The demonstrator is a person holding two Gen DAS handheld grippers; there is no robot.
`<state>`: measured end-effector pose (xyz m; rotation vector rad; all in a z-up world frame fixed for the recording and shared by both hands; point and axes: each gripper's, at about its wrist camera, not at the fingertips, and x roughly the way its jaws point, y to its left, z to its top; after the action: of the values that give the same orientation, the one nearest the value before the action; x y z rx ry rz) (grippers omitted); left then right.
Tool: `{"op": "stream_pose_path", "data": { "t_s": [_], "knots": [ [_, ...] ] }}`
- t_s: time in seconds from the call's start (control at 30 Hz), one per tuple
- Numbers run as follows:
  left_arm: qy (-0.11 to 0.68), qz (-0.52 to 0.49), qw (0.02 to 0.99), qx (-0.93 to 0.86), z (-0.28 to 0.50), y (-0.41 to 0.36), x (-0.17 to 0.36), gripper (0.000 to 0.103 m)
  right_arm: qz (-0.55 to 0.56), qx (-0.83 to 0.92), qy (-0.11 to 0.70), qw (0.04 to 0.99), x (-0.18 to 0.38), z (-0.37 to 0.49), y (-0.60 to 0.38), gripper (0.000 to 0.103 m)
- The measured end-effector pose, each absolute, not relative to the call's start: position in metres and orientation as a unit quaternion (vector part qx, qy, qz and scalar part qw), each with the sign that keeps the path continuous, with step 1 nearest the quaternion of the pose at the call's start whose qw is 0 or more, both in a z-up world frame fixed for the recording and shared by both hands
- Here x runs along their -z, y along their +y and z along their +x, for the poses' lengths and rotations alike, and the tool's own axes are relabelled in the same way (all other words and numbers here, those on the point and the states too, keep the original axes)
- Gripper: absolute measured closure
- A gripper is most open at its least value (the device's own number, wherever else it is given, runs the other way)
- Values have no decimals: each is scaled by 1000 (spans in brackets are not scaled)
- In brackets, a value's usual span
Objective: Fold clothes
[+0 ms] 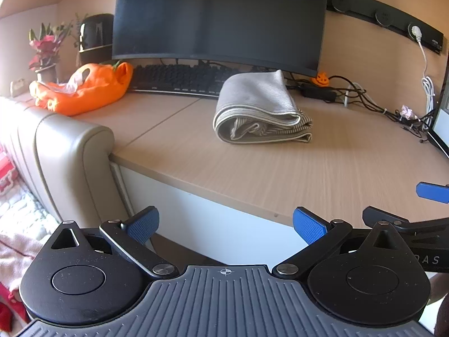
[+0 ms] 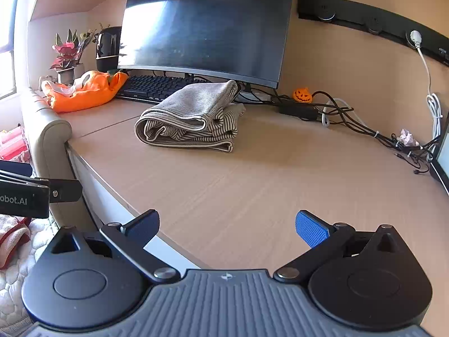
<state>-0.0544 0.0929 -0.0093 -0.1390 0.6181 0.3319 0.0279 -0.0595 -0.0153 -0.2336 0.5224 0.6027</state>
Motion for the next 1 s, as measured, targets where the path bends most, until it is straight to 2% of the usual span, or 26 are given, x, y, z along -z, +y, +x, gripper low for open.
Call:
{"op": "stream_pose_path", "data": {
  "t_s": [1.0],
  "knots": [
    [330, -79, 925, -172, -51, 95, 19, 0, -110, -295, 270, 910, 21, 34, -55, 0]
  ]
}}
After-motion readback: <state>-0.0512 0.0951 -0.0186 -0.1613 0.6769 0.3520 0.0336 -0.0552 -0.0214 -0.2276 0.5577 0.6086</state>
